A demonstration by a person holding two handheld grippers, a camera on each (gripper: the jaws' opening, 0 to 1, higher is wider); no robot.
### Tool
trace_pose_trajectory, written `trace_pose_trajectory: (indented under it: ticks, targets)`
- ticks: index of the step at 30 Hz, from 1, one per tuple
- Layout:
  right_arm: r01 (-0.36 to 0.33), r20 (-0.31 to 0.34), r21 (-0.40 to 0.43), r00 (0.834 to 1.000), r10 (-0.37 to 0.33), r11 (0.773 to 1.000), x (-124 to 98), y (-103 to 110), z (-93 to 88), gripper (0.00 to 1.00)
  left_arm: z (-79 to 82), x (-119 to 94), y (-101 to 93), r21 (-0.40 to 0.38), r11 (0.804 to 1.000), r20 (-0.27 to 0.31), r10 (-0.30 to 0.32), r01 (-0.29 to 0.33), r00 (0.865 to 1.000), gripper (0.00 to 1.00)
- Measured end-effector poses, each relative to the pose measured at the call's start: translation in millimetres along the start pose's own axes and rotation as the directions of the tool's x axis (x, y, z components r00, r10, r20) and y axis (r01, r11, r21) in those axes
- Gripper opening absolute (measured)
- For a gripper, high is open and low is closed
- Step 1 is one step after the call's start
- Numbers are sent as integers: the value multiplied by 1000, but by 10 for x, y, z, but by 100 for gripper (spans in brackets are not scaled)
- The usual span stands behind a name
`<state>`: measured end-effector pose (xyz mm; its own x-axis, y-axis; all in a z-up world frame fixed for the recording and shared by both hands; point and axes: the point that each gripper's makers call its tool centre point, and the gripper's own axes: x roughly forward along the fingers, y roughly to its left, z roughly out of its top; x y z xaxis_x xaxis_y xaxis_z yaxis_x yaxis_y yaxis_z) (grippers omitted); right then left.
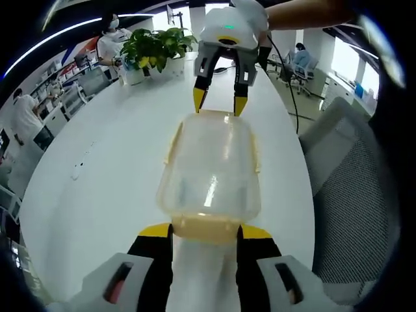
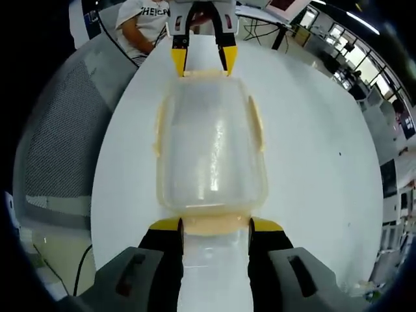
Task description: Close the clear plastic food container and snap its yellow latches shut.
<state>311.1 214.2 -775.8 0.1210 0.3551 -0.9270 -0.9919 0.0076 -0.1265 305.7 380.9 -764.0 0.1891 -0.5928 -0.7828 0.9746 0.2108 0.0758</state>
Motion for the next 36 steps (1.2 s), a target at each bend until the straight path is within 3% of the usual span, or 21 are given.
trace_pose_trajectory:
  ticks: [36]
  targets:
    - [1,-22,-20,1000,-1,1000,-169,-49,-560,35,437,371,-110,-7,1000,-24,3,-3,1000,32]
